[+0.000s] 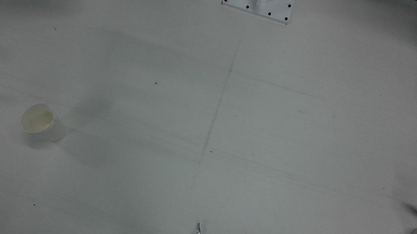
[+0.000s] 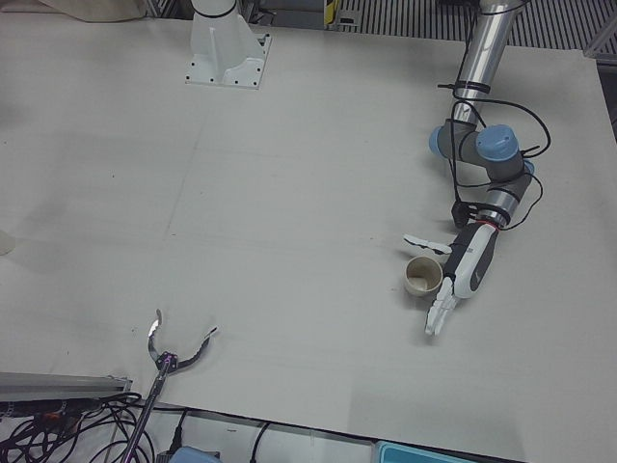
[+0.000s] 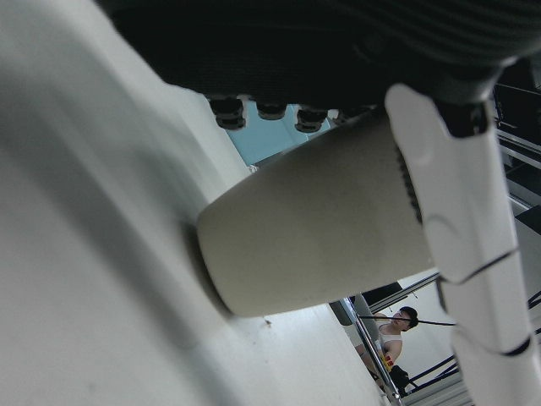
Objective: Pour water
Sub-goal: 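Close the left hand fingers around the cream paper cup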
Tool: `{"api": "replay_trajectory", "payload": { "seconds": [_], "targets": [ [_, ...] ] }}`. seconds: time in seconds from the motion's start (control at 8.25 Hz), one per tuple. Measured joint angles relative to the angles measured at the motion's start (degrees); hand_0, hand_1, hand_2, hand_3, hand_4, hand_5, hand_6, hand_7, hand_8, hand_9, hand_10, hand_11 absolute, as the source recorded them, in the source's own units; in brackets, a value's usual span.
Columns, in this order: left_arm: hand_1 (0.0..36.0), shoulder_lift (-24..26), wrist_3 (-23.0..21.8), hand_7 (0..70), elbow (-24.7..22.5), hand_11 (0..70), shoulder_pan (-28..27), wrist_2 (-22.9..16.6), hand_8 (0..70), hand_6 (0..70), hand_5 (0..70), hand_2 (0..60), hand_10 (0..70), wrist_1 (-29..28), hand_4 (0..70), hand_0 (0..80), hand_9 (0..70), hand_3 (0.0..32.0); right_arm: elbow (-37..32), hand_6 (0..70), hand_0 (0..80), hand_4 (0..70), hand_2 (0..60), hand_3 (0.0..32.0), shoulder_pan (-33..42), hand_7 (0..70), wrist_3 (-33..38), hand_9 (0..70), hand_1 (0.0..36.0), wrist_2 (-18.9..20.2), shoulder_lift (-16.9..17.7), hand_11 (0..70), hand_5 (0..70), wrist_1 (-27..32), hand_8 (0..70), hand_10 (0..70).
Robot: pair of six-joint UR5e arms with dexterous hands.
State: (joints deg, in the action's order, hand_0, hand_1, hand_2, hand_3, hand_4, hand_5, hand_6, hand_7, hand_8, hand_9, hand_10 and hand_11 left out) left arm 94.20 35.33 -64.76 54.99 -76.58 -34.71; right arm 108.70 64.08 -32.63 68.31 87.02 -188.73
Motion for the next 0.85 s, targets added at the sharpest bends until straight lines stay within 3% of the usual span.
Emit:
{"api": "replay_trajectory", "payload": {
  "seconds": [0.36, 0.73, 0.85],
  "targets": [
    [17.2, 0.6, 0.2, 4.2, 0.1, 8.7, -0.2, 0.0, 0.0, 3.5, 3.4, 5.9, 4.8, 1.1, 6.6, 49.1, 0.0, 0.0, -0.1, 0.9, 46.3, 1.4, 0.0, 0.0, -0.2, 0.1, 0.0, 0.0, 10.5, 0.0, 0.0, 0.0, 5.6, 0.0, 0.0, 0.0],
    [16.9, 0.7, 0.3, 4.5, 0.2, 8.5, -0.2, 0.1, 0.0, 3.8, 3.6, 5.5, 4.7, 1.6, 5.9, 49.0, 0.0, 0.0, 0.0, 1.0, 46.2, 1.7, 0.0, 0.0, -0.3, 0.5, 0.1, 0.0, 10.4, 0.0, 0.0, 0.0, 6.2, 0.0, 0.0, 0.0],
    [17.7, 0.7, 0.3, 4.6, 0.2, 8.8, -0.2, 0.1, 0.0, 4.1, 6.8, 6.4, 4.9, 1.7, 6.4, 49.6, 0.0, 0.0, 0.0, 1.0, 46.2, 1.5, 0.0, 0.0, -0.3, 0.4, 0.1, 0.0, 10.4, 0.0, 0.0, 0.0, 6.0, 0.0, 0.0, 0.0]
  ]
}}
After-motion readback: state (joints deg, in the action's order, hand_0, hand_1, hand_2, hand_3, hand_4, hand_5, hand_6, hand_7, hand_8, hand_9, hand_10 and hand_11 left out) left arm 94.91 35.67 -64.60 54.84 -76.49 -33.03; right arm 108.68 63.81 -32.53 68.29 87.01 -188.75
